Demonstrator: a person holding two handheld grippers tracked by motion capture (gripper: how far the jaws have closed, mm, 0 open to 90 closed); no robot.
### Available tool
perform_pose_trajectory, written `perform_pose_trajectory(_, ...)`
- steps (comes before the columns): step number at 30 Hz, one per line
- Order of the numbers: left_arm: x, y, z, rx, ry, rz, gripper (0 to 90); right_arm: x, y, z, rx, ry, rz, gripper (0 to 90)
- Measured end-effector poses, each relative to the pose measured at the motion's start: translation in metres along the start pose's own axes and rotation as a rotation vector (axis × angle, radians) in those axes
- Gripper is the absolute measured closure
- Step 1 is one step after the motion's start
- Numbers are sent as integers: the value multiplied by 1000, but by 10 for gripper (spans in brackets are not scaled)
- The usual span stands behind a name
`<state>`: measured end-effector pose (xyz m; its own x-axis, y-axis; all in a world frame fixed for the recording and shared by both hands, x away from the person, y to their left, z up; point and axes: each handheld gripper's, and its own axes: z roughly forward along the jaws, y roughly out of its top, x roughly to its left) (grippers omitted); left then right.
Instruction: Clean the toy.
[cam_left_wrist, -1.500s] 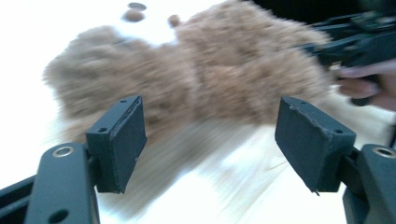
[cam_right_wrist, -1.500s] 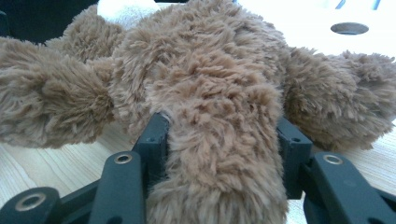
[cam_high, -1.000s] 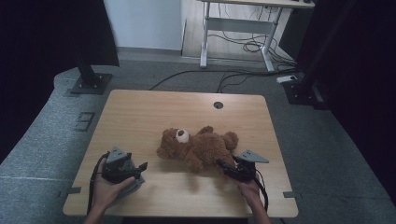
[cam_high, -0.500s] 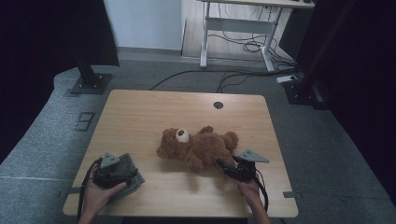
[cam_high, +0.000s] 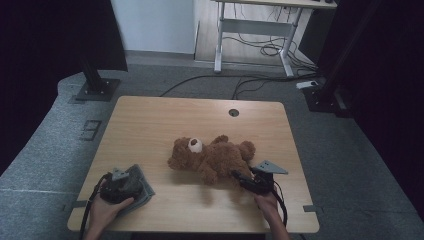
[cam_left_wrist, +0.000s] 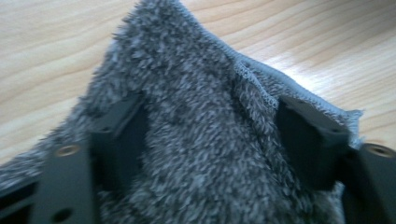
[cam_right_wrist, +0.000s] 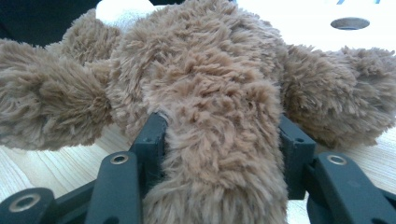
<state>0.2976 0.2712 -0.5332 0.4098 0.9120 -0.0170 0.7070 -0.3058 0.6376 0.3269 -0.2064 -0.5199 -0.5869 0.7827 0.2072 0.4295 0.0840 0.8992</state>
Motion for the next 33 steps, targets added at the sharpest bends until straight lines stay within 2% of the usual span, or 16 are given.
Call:
perform_pose_trajectory(1, 1, -1, 0, -5, 5, 1, 360, 0, 0, 0, 0, 0, 1, 479)
perform_pose_trajectory(2, 3, -1, -1, -12, 8, -2, 451, 0, 0, 0, 0, -1, 0, 479)
perform_pose_trajectory(3, 5, -2, -1, -18, 12, -8, 501, 0, 0, 0, 0, -1, -1, 479)
perform_pose_trajectory(4, 6, -2, -2, -19, 14, -12, 501, 0, 0, 0, 0, -1, -1, 479)
perform_pose_trajectory(5, 8, -3, -3, -23, 16, -19, 618, 1, 0, 0, 0, -3, -1, 479)
perform_pose_trajectory(6, 9, -3, -3, -31, 15, -27, 618, 1, 0, 0, 0, -3, -1, 479)
perform_pose_trajectory(7, 10, -4, -3, -39, 11, -31, 706, 1, 0, 0, 1, -3, 0, 479)
perform_pose_trajectory(10, 10, -3, -4, -52, -12, -37, 746, 1, 0, 0, 2, -2, 0, 479)
perform_pose_trajectory(12, 9, 0, -9, -88, -63, -53, 761, 1, 0, -1, 4, 0, -6, 479)
perform_pose_trajectory(17, -4, 14, -22, -168, -145, -43, 763, 0, 0, -2, 7, 5, -1, 479)
perform_pose_trajectory(26, -41, 49, -34, -264, -254, 37, 762, -1, -1, -5, 10, 1, 20, 466)
perform_pose_trajectory(30, -56, 65, -32, -290, -303, 65, 762, -1, -2, -5, 16, 2, 30, 463)
perform_pose_trajectory(33, -69, 77, -27, -299, -357, 78, 762, -1, -3, -5, 16, 2, 32, 463)
